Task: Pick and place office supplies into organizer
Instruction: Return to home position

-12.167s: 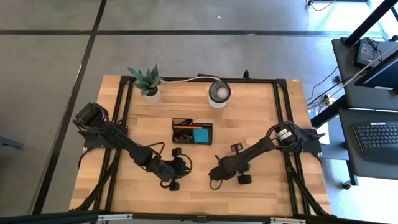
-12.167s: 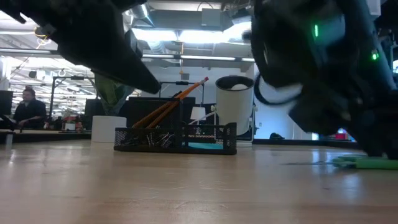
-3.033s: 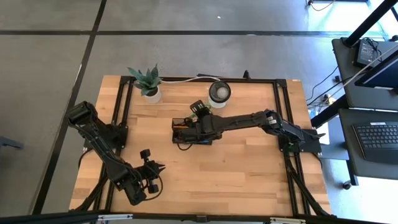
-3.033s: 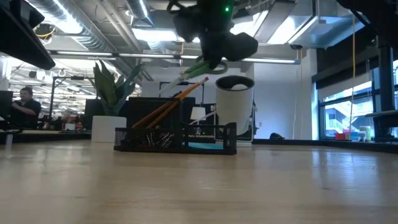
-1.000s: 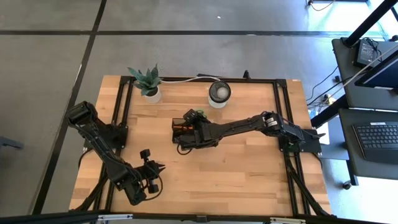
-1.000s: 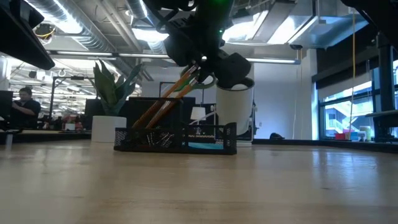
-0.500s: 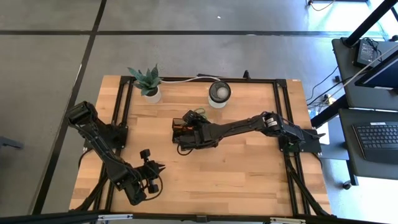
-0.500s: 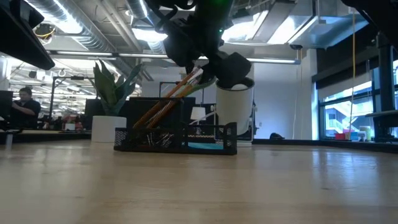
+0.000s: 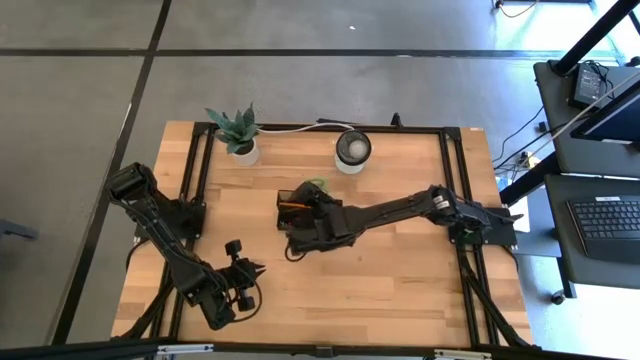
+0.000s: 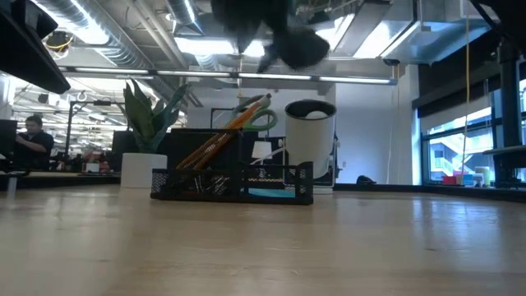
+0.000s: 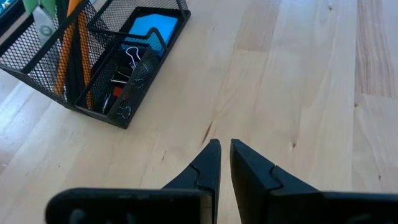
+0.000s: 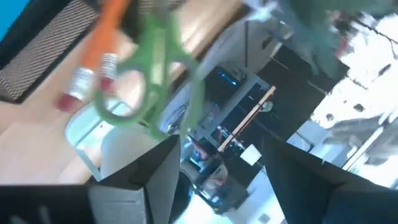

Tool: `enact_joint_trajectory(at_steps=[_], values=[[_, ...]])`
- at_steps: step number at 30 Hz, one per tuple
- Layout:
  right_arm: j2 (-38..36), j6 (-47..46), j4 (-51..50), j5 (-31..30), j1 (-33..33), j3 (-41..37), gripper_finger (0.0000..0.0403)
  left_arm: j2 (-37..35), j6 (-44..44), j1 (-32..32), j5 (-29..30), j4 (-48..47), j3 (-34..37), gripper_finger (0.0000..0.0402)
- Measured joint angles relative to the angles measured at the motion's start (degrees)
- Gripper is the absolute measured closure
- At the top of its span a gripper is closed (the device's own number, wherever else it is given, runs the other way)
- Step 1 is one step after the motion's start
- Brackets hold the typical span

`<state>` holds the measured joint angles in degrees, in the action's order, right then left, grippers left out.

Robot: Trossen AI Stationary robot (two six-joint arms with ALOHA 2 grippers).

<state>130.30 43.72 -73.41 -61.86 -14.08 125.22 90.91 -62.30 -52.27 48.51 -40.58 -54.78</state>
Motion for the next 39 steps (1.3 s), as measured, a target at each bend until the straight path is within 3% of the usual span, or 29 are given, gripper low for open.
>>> enact_joint_trajectory(at_steps=[5,7,11,14,20,25,31,33,39], values=[[-0.13,-12.16,-6.47,0.19,-2.67,9.95,0.0182,0.00,0.13,-0.02,1.69,-0.11,0.00,0.0370],[-3.28,-19.98,-6.37,1.03,-3.80,7.75,0.0183,-0.03,0.42,-0.02,3.77,-0.74,0.00,0.0370],[-8.65,-41.82,-15.26,16.74,-4.66,5.31,0.0183,-1.65,-1.25,0.20,7.06,-4.60,0.00,0.0370],[-12.33,-51.46,-15.83,25.76,-4.96,2.75,0.0183,-3.98,0.39,1.51,7.13,-5.11,0.00,0.0370],[-19.73,-54.07,-9.09,27.14,-8.44,-5.90,0.0183,-10.22,18.46,7.08,-0.03,5.10,-0.04,0.0371],[-28.20,-53.91,3.77,27.27,-9.52,-20.74,0.0183,-15.23,35.07,14.27,-10.29,13.04,-0.03,0.0371],[-41.35,-49.36,23.84,31.61,-7.14,-42.59,0.0183,-22.63,43.82,20.85,-10.54,14.56,0.47,0.0371],[-46.81,-47.51,31.56,32.26,-5.32,-49.83,0.0183,-26.04,47.37,23.12,-11.14,17.73,2.75,0.0371],[-62.03,-40.10,51.12,36.64,3.01,-68.52,0.0183,-38.50,54.85,35.49,-22.82,31.00,14.51,0.0370]])
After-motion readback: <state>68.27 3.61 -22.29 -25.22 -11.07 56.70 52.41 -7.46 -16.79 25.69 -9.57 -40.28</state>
